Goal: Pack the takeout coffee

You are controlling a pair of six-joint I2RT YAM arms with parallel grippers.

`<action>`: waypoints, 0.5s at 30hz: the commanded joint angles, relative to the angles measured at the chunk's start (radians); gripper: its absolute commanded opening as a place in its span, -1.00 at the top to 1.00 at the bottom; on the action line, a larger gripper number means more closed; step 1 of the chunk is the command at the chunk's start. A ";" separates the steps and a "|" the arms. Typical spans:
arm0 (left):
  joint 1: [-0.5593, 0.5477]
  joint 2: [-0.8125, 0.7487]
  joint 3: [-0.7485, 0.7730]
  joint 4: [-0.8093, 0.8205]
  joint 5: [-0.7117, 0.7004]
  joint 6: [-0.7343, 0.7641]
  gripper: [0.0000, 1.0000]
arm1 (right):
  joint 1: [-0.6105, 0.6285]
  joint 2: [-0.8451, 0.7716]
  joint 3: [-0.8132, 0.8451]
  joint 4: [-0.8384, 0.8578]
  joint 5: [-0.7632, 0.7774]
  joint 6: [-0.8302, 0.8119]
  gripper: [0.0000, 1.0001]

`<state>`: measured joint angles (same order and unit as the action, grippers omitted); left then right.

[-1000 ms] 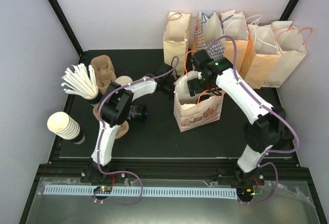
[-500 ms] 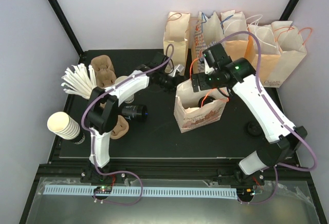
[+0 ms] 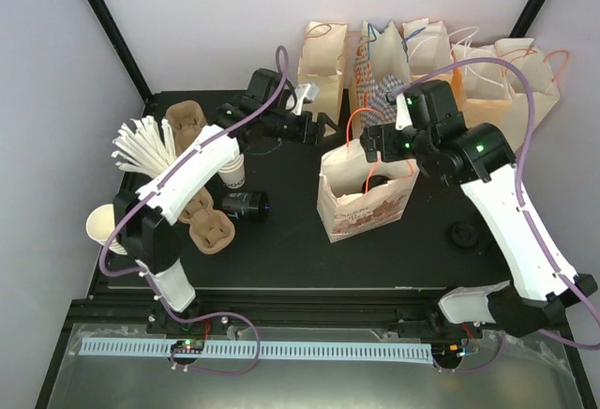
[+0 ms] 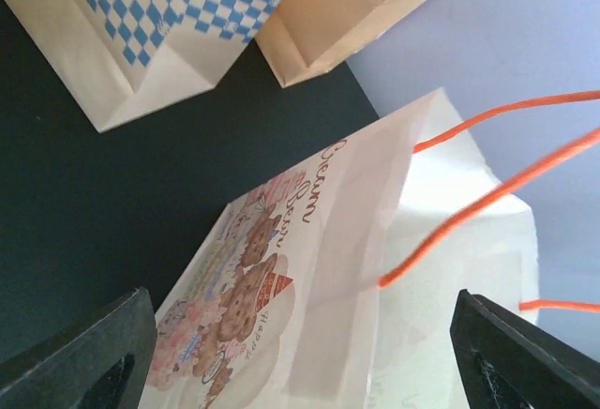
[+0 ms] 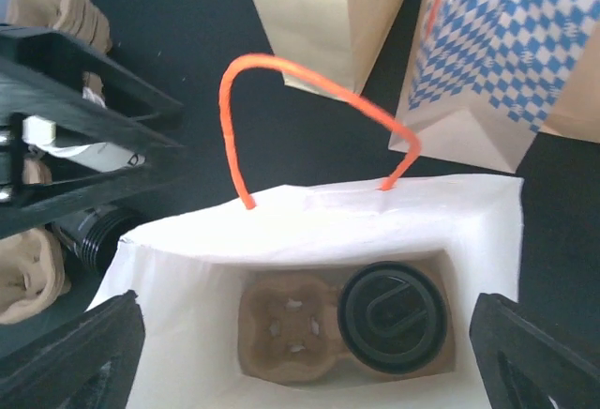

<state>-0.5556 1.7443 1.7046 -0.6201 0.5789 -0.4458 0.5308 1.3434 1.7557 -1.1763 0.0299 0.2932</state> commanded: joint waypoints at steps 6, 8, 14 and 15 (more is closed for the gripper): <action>-0.014 -0.098 0.058 -0.057 -0.057 0.193 -0.82 | -0.036 -0.059 0.018 -0.089 0.170 0.047 -0.78; -0.029 -0.076 0.091 -0.094 -0.067 0.244 -0.80 | -0.048 -0.070 0.017 -0.098 0.182 0.060 -0.77; -0.087 0.045 0.245 -0.220 -0.110 0.312 -0.70 | -0.078 -0.102 -0.002 -0.112 0.229 0.126 -0.77; -0.096 0.062 0.262 -0.227 -0.117 0.315 -0.67 | -0.084 -0.107 -0.012 -0.114 0.236 0.135 -0.76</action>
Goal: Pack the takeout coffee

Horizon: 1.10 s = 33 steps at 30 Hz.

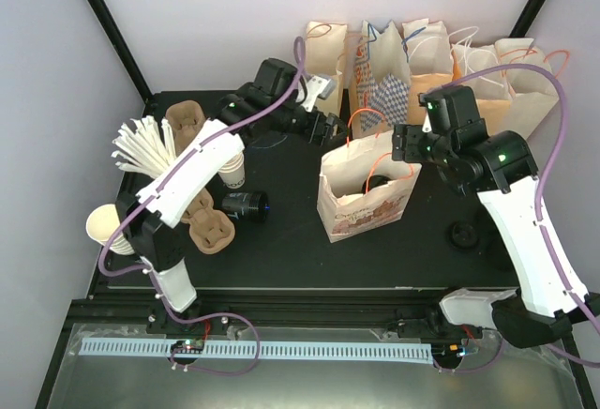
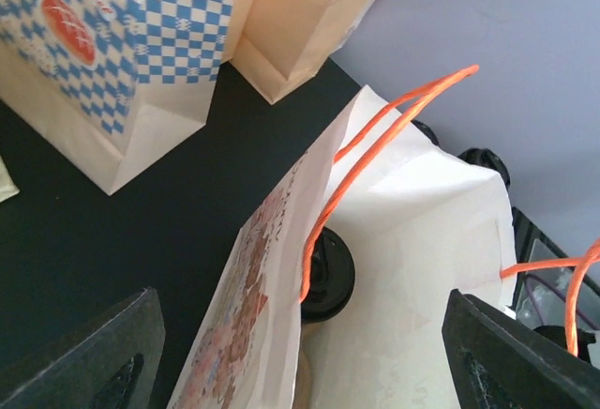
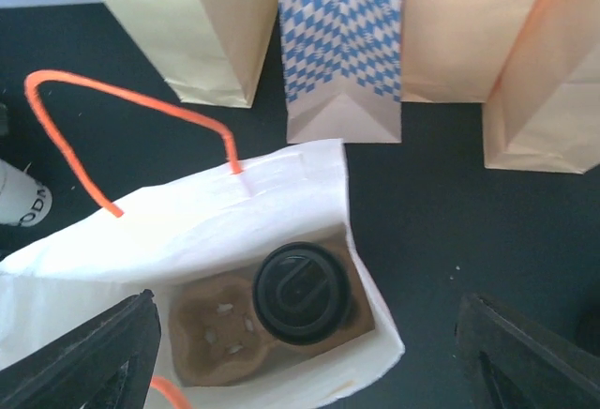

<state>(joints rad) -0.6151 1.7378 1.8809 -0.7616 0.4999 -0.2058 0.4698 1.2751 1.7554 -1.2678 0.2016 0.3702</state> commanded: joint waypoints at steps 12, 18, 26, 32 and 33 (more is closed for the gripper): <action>-0.070 0.234 0.235 -0.186 -0.082 0.078 0.39 | -0.109 -0.066 -0.063 -0.096 0.097 0.139 -0.63; -0.062 0.200 0.237 -0.214 -0.205 0.103 0.97 | -0.112 -0.073 -0.096 -0.091 0.089 0.161 -0.60; 0.030 0.146 0.217 -0.260 -0.381 -0.077 0.97 | -0.112 -0.051 -0.108 -0.076 0.087 0.173 -0.60; 0.087 0.082 0.109 -0.171 -0.437 -0.204 0.97 | -0.112 -0.046 -0.130 -0.062 0.062 0.172 -0.60; 0.100 0.065 0.084 -0.145 -0.437 -0.221 0.97 | -0.112 -0.046 -0.136 -0.059 0.055 0.169 -0.60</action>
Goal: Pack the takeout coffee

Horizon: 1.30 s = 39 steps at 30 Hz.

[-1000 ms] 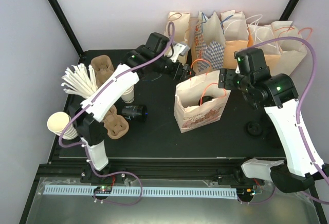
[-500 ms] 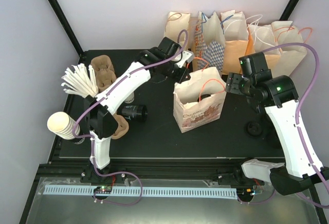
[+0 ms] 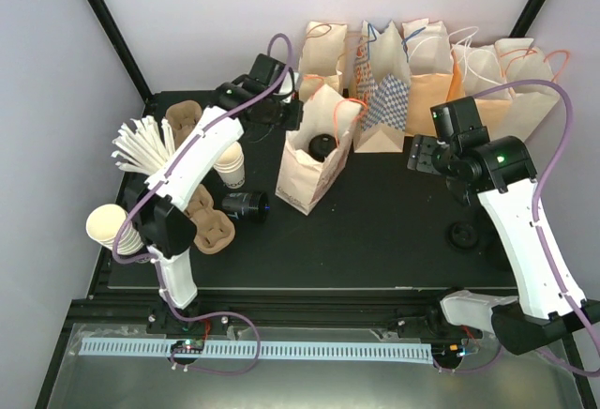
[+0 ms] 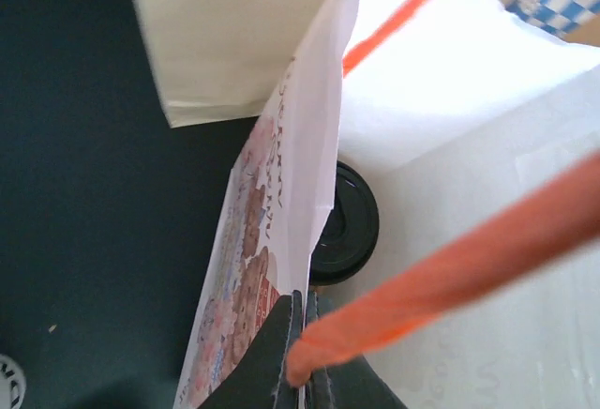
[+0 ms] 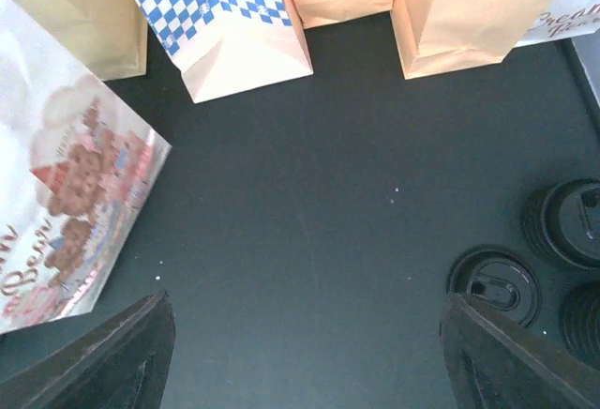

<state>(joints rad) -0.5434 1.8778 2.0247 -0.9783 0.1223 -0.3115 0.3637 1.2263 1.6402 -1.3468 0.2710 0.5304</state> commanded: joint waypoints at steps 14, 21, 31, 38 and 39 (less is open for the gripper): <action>0.076 -0.272 -0.254 0.160 -0.106 -0.176 -0.75 | -0.006 0.008 -0.200 0.082 -0.179 -0.020 -0.80; 0.076 -0.464 -0.332 0.101 -0.214 -0.167 -0.98 | -0.006 0.046 -0.233 0.126 -0.210 -0.018 -0.82; 0.129 -0.849 -0.680 0.062 -0.311 -0.276 -0.98 | -0.006 0.037 -0.380 0.296 -0.318 0.017 -0.80; 0.230 -0.999 -0.864 0.015 -0.236 -0.304 -0.98 | -0.006 0.035 -0.498 0.364 -0.378 0.043 -0.79; 0.246 -0.995 -0.872 -0.010 -0.215 -0.302 -0.98 | -0.006 0.028 -0.512 0.375 -0.377 0.045 -0.79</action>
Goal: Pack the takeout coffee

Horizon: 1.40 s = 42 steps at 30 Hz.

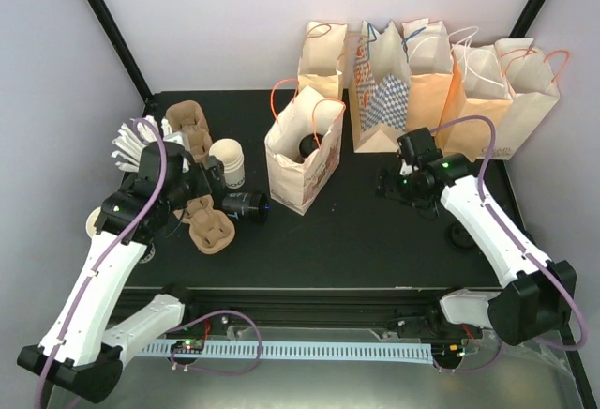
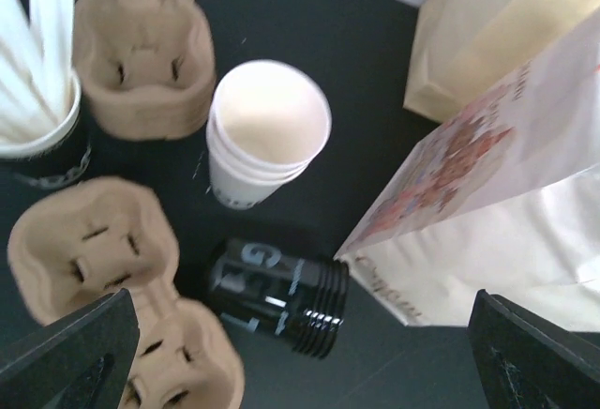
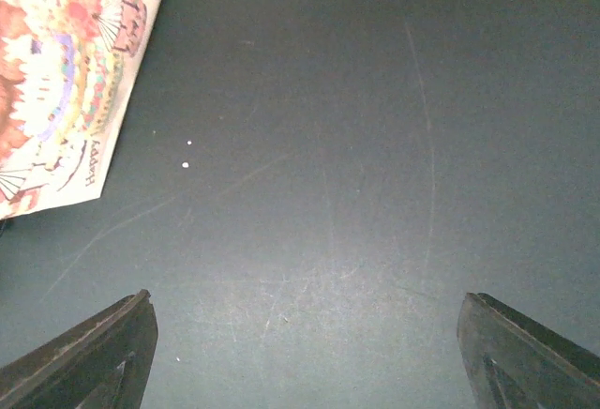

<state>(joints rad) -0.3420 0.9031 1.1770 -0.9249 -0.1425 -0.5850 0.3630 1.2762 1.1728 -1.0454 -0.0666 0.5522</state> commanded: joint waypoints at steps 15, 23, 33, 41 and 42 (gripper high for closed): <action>0.109 0.160 -0.121 -0.096 0.483 0.145 -0.97 | -0.005 -0.165 -0.235 0.138 -0.107 0.128 -0.78; 0.107 0.279 -0.190 -0.059 0.543 0.183 -0.97 | -0.005 -0.175 -0.309 0.197 -0.242 0.131 -0.74; 0.098 0.339 -0.111 -0.021 0.391 0.235 -0.97 | -0.006 -0.204 -0.363 0.257 -0.278 0.179 -0.73; 0.148 0.371 0.076 -0.020 0.244 0.177 -0.97 | -0.004 -0.154 -0.341 0.276 -0.318 0.175 -0.71; 0.167 0.387 0.101 -0.020 0.252 0.167 -0.97 | -0.005 -0.139 -0.328 0.264 -0.318 0.157 -0.71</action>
<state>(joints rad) -0.2245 1.2575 1.1736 -0.9699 0.1768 -0.3832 0.3630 1.1034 0.8040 -0.7853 -0.3542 0.7284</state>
